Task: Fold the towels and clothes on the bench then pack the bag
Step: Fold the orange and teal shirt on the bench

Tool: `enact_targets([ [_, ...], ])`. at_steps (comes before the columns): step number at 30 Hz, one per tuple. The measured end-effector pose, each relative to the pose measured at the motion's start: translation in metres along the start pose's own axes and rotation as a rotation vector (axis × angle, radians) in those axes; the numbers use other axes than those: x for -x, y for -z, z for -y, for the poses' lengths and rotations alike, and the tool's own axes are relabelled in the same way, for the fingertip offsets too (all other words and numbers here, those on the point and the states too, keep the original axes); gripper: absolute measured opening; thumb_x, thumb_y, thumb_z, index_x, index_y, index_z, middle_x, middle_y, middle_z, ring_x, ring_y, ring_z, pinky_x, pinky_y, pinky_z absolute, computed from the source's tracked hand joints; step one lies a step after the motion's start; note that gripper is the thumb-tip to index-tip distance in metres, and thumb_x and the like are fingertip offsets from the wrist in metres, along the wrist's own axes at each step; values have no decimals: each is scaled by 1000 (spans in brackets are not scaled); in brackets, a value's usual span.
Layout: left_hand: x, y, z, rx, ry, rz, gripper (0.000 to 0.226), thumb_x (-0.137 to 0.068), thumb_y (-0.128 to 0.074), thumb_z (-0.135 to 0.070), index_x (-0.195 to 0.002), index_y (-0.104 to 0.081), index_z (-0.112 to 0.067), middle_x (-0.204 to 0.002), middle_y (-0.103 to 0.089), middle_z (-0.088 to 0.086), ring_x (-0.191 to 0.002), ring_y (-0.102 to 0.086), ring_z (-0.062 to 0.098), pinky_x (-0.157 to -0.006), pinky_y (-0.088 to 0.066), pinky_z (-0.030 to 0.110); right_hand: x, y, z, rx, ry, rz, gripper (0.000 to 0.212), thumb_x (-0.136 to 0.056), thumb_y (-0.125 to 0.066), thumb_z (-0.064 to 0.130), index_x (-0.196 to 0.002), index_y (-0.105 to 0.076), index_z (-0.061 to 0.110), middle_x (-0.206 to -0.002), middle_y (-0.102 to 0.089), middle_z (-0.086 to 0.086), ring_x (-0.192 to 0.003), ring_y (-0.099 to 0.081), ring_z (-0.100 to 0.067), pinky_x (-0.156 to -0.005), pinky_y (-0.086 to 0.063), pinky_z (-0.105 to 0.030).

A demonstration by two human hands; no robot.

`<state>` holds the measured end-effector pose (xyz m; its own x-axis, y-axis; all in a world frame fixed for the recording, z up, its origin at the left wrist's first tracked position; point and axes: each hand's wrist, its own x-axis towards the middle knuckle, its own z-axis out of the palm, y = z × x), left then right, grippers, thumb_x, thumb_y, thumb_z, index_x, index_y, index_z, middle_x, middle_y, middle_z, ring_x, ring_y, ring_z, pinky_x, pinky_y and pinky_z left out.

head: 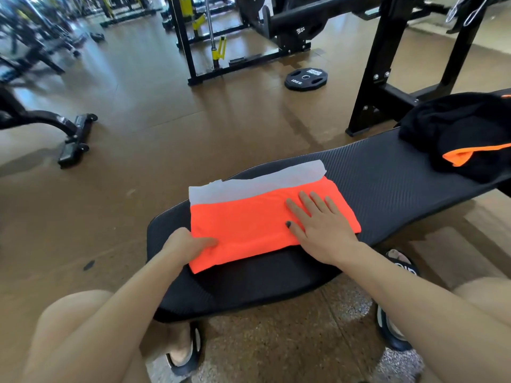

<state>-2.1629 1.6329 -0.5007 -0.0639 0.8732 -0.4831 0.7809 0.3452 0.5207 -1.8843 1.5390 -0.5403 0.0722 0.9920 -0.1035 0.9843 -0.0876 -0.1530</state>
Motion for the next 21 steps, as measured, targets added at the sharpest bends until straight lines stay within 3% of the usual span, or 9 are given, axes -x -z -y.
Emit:
enact_targets([
  [2,-3,5,3,188,50,32,27,-85,-77,-21,-104,-65,-6,-103,-73,13,-91,-71,28,-81,-60,44,-1,4,3,-8,14,-42,86,-84,14,63,-162,-5,33,-170,-8,-5,-157,-2,-25,-126,1,-45],
  [4,-3,9,1,336,80,53,30,-86,-72,-14,-112,-61,-4,-109,-72,17,-93,-72,32,-72,-61,43,-3,6,3,-32,39,-65,84,-86,12,63,-162,-8,33,-170,-11,-6,-157,-4,-25,-127,0,-45],
  [8,12,13,-16,396,-27,-19,33,-87,-65,-9,-118,-56,-15,-112,-66,12,-87,-68,27,-60,-54,35,-9,0,-1,9,72,60,85,-84,14,64,-162,-4,34,-171,-2,-4,-157,2,-25,-126,2,-47],
  [10,25,15,-35,365,-146,-104,31,-87,-63,-7,-115,-59,-19,-110,-65,12,-85,-66,26,-62,-54,37,-13,3,0,-81,30,56,68,-99,-1,59,-161,-11,33,-170,-8,-4,-157,-3,-25,-126,-1,-47],
  [13,55,8,-79,229,-395,-181,25,-86,-61,-10,-106,-60,-25,-100,-66,6,-94,-67,28,-76,-58,46,-15,29,4,-507,-70,-60,56,-107,-18,48,-157,-33,26,-160,-39,-5,-149,-31,-24,-122,-21,-43],
  [16,81,-23,-131,26,-668,-213,21,-88,-57,-4,-84,-59,-25,-94,-67,6,-95,-61,25,-85,-50,38,-17,64,1,-1205,-317,-102,50,-107,-31,47,-146,-51,22,-143,-56,-5,-133,-49,-22,-103,-33,-33],
  [18,90,-55,-161,-47,-775,-232,9,-89,-59,-9,-94,-62,-16,-86,-62,-1,-97,-58,24,-82,-41,31,-14,80,-10,-1565,-413,-123,48,-105,-34,50,-137,-58,22,-129,-66,-8,-112,-61,-20,-92,-41,-32],
  [21,97,-105,-190,-28,-756,-143,23,-91,-60,-16,-112,-56,-11,-85,-58,-2,-95,-57,24,-75,-39,31,-5,90,-34,-1875,-421,44,50,-101,-38,59,-123,-64,22,-93,-72,-4,-79,-65,-17,-72,-47,-32],
])
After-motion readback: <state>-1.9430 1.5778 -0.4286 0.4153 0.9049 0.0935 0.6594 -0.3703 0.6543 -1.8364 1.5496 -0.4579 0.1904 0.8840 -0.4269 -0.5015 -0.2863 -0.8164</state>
